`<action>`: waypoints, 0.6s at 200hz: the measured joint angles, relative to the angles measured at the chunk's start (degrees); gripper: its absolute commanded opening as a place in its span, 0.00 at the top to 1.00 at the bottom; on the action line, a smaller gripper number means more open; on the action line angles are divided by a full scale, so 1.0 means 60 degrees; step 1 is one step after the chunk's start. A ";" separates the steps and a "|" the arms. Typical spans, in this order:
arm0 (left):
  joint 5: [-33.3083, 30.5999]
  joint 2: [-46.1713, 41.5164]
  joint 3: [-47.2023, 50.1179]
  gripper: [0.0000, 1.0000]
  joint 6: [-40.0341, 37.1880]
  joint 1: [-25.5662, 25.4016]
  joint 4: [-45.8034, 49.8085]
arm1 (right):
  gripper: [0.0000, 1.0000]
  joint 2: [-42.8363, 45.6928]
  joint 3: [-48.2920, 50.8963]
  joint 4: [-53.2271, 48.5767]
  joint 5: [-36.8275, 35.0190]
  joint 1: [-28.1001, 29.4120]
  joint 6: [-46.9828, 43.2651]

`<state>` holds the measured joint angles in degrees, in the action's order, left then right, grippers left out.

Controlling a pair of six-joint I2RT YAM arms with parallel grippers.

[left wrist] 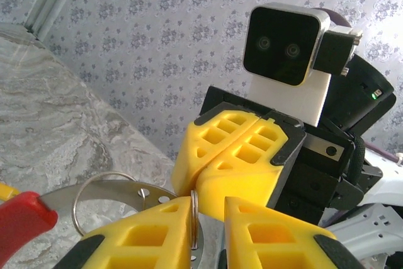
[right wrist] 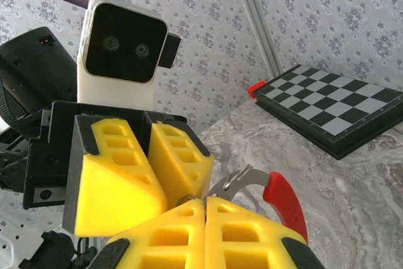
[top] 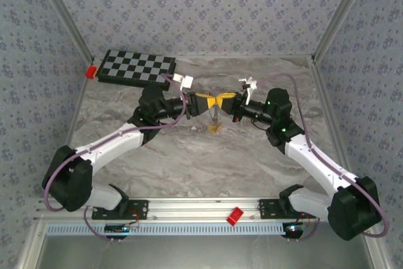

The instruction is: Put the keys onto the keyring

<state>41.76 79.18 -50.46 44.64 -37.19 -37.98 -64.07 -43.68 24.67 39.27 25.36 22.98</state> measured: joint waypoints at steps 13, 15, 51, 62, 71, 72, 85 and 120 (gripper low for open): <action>0.0040 0.0018 0.0000 0.83 0.0000 0.0004 0.0000 | 1.00 0.0000 0.0022 0.0000 0.0004 0.0000 0.0000; 0.0044 0.0022 0.0000 0.84 0.0000 0.0004 0.0000 | 1.00 0.0000 0.0025 0.0000 0.0004 0.0000 0.0000; 0.0047 0.0022 0.0007 0.84 0.0000 0.0004 0.0007 | 1.00 0.0004 0.0055 0.0007 0.0000 0.0000 0.0000; 0.0047 0.0022 0.0007 0.85 0.0000 0.0004 0.0011 | 1.00 0.0004 0.0062 0.0007 0.0004 0.0000 0.0000; 0.0047 0.0022 0.0011 0.87 0.0004 0.0004 0.0007 | 1.00 0.0004 0.0062 0.0007 0.0004 0.0000 0.0000; 0.0047 0.0022 0.0011 0.87 0.0007 0.0004 0.0007 | 1.00 0.0004 0.0062 0.0007 0.0004 0.0000 0.0000; 0.0047 0.0022 0.0015 0.91 0.0007 0.0004 0.0000 | 1.00 0.0004 0.0062 0.0018 0.0004 0.0000 0.0000; 0.0033 0.0022 0.0047 1.00 0.0000 0.0018 -0.0022 | 1.00 0.0011 0.0069 0.0040 0.0004 -0.0004 0.0000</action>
<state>41.95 79.31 -50.17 44.64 -37.08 -38.11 -64.01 -43.27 24.91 39.29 25.34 22.98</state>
